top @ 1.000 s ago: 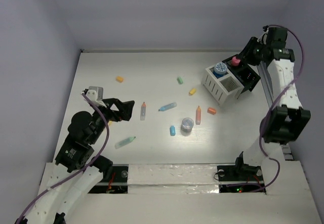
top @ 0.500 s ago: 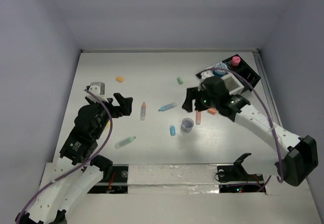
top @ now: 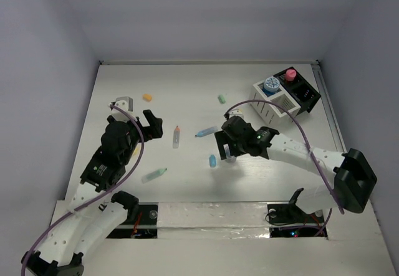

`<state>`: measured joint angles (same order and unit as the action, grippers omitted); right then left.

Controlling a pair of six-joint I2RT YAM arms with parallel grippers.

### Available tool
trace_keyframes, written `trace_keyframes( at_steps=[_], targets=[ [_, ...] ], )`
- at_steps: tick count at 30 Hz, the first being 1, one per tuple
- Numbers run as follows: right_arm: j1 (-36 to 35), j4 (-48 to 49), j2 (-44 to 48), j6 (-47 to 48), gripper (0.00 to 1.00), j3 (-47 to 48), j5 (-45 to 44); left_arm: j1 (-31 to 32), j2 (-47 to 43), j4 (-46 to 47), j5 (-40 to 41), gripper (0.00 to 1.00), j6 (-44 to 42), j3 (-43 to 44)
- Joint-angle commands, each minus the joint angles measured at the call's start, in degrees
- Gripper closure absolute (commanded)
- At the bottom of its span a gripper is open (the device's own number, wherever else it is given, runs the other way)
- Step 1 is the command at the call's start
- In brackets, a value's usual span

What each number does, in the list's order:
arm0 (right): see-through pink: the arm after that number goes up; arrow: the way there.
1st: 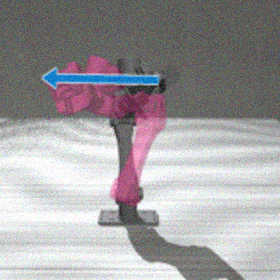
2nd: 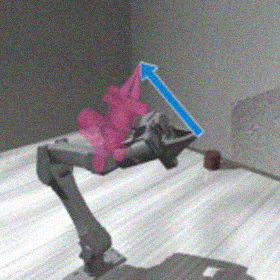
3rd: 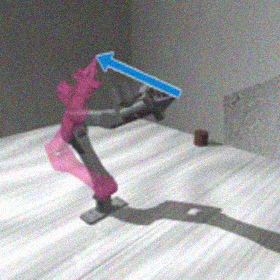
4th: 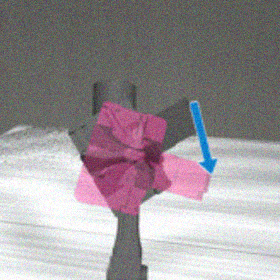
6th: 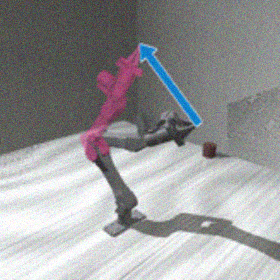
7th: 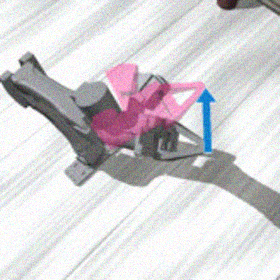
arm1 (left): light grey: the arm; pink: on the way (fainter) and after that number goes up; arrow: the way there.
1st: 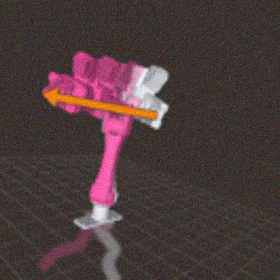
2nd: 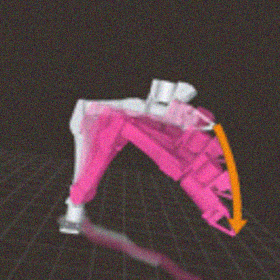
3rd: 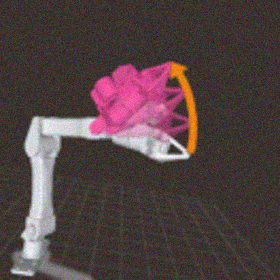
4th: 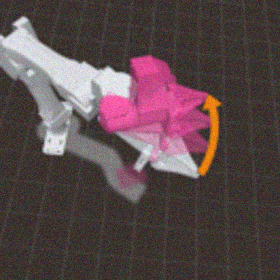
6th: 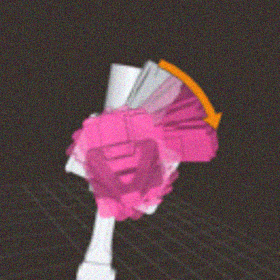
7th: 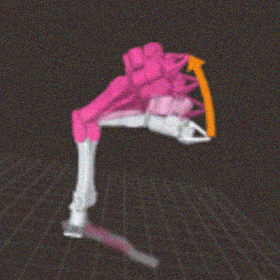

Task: Sort the stationery into containers
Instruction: Pick up the stationery from the center of the board.

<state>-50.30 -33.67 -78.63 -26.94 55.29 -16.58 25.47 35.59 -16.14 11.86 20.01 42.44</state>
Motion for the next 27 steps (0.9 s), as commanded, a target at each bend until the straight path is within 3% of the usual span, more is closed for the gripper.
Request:
trace_keyframes(
  at_steps=[1,9,18,20,22,25,27],
  targets=[
    [-0.1,-0.9,-2.3,-1.0,0.0,0.6,-3.7,-1.0,0.0,1.5,0.0,0.01,-0.3,0.5],
    [-0.1,2.3,-7.1,-1.0,0.03,0.7,-1.8,-2.0,-0.4,1.8,-1.7,0.01,-0.6,0.3],
    [-0.1,5.5,-10.1,-1.1,0.19,1.3,-1.7,-2.5,-1.3,2.1,-3.2,0.01,-0.8,0.1],
    [-0.1,5.8,-11.2,-1.0,0.28,1.6,-1.5,-2.5,-1.5,2.2,-3.6,0.01,-0.8,0.1],
    [-0.1,5.4,-12.2,-1.0,0.31,2.5,-2.2,-2.5,-1.5,2.3,-4.0,0.01,-1.0,0.1],
    [-0.1,5.1,-12.2,-1.1,0.5,3.1,-3.2,-3.2,-1.7,2.4,-4.6,0.01,-1.1,0.0],
    [-0.1,4.3,-9.9,-0.9,0.57,4.1,-5.2,-3.2,-1.8,2.4,-4.9,0.01,-1.1,0.0]
  ],
)
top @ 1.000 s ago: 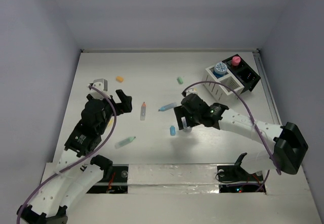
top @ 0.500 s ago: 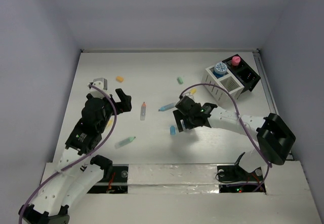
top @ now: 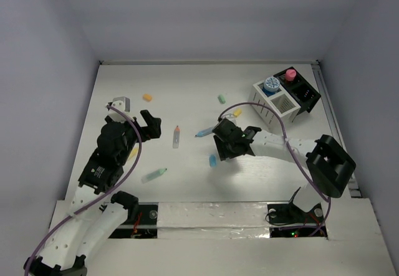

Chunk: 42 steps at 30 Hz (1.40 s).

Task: Sort the stationery into containers
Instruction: Pick up the stationery from the center of the board, then place the stationery in the storage box.

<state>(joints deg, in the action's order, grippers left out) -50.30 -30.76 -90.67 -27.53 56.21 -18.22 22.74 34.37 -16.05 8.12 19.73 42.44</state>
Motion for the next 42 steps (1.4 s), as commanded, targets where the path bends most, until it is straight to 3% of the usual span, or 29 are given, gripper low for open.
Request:
trace_keyframes(
  at_steps=[1,4,11,19,23,29,34,42],
  targets=[
    [-0.1,0.7,3.0,0.2,0.6,4.0,-4.4,-0.4,-0.7,2.5,-1.4,0.01,-0.8,0.0],
    [2.7,-2.1,7.4,2.8,0.62,8.1,-7.7,-0.9,-0.8,2.8,-2.4,0.01,-0.9,0.0],
    [21.5,-1.3,16.7,10.3,0.63,14.5,-5.3,-1.5,-1.7,3.2,-5.1,0.01,-1.4,-0.2],
    [44.6,-0.7,11.7,14.4,0.64,20.5,1.2,-1.5,-3.8,3.7,-7.1,0.01,-1.6,-0.4],
    [50.6,-1.6,7.2,14.7,0.64,23.9,2.8,0.5,-4.3,3.3,-6.2,0.01,-1.6,-0.2],
    [52.1,-2.0,6.3,14.3,0.64,25.1,3.3,3.2,-4.5,2.9,-5.3,0.01,-1.7,-0.1],
    [52.1,-1.1,9.0,13.1,0.66,21.2,12.8,3.8,-5.0,2.9,-4.4,0.01,-1.7,0.1],
    [52.1,-0.4,8.1,13.8,0.65,19.9,17.8,3.8,-4.8,3.0,-4.5,0.01,-1.6,0.0]
  ],
)
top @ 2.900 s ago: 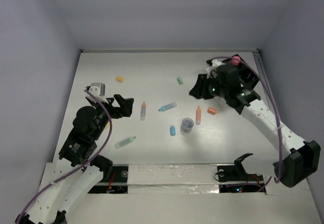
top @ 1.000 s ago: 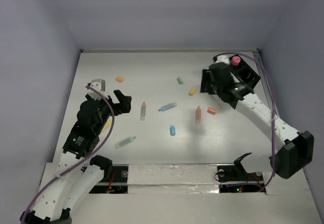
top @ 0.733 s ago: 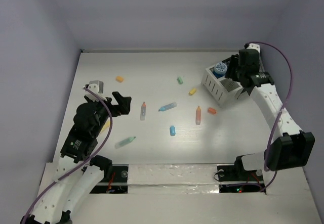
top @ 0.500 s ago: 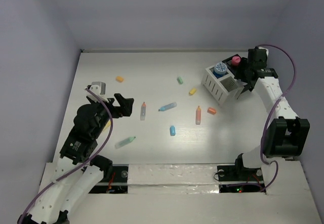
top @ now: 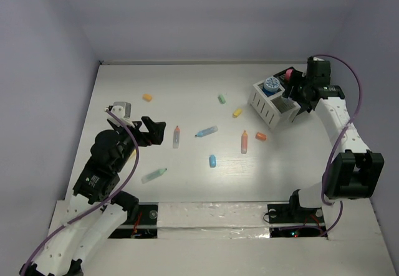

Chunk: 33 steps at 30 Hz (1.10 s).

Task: Sort the stationery into containers
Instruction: Place the stationery in the storage box.

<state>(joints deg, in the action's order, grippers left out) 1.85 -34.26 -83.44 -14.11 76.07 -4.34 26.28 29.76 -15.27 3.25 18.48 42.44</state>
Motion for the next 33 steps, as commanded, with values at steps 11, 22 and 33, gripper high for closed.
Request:
trace_keyframes(
  at_steps=[11,22,33],
  targets=[
    [-0.6,-1.1,-0.7,1.4,0.63,1.1,5.1,0.3,0.5,2.6,0.2,0.01,-0.5,0.0],
    [-1.8,-3.4,-2.0,2.2,0.49,2.5,5.2,0.3,0.3,2.6,0.1,0.01,-0.6,0.0],
    [-3.4,-2.5,0.6,2.0,0.17,4.4,4.7,-0.4,1.8,1.6,5.2,0.01,1.5,0.1]
  ],
)
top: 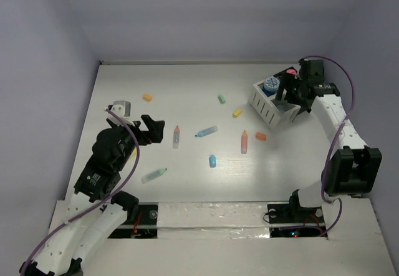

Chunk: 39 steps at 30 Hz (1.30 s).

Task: Sort the stationery into containers
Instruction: Place the stationery in the storage box, then pick up the stationery from the center of the board.

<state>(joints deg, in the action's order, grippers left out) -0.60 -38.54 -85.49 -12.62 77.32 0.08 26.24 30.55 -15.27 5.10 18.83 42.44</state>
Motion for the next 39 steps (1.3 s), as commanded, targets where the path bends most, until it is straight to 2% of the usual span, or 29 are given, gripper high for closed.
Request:
trace_keyframes(
  at_steps=[1,7,10,11,12,15,18,20,24,28,32,35,36,39],
  targets=[
    [-1.0,2.0,3.0,0.4,0.16,3.2,0.3,-0.3,1.8,1.4,3.7,0.01,1.6,0.1],
    [-4.8,6.3,8.5,0.1,0.15,0.6,0.9,-1.5,4.5,0.9,5.4,0.01,2.4,0.4],
    [-13.3,11.8,10.3,-0.6,0.15,-3.0,3.1,-2.1,5.2,-0.5,9.4,0.01,3.1,1.3],
    [-19.6,15.0,9.9,-0.6,0.14,-3.7,3.6,-2.1,5.1,-1.2,11.2,0.01,3.2,1.7],
    [-22.7,16.5,9.1,-0.8,0.14,-4.4,3.6,-2.6,4.6,-1.5,12.4,0.01,3.6,2.0],
    [-33.4,24.2,4.1,-1.2,0.14,-4.9,5.9,-2.6,1.3,-2.9,16.6,0.01,4.2,4.1],
    [-39.5,31.0,-3.0,-0.7,0.12,-2.9,9.1,-2.6,-1.4,-5.5,20.9,0.01,4.9,7.4],
    [-46.6,34.8,-9.2,1.4,0.08,1.1,11.7,-2.6,-2.1,-7.3,24.1,0.01,5.6,9.4],
    [-51.8,37.7,-19.8,3.8,0.02,9.4,13.4,-2.6,-2.3,-11.0,28.5,0.01,7.9,12.8],
    [-55.0,39.6,-30.0,3.9,0.01,17.4,16.8,-2.6,-4.4,-11.5,30.3,0.01,7.8,17.3],
    [-59.2,34.0,-40.8,7.3,0.0,29.6,14.6,-2.6,-4.9,-10.7,29.9,0.01,6.7,21.8],
    [-61.2,30.6,-48.9,9.7,0.0,40.1,10.6,-2.6,-4.4,-10.7,28.6,0.01,6.3,22.3],
    [-61.7,26.7,-51.1,11.4,0.0,46.7,9.3,-2.6,-4.4,-10.7,28.1,0.01,6.0,22.2],
    [-62.4,21.9,-58.8,11.9,0.0,54.9,6.3,-2.6,-4.1,-10.8,27.5,0.01,5.6,21.4]
  ],
)
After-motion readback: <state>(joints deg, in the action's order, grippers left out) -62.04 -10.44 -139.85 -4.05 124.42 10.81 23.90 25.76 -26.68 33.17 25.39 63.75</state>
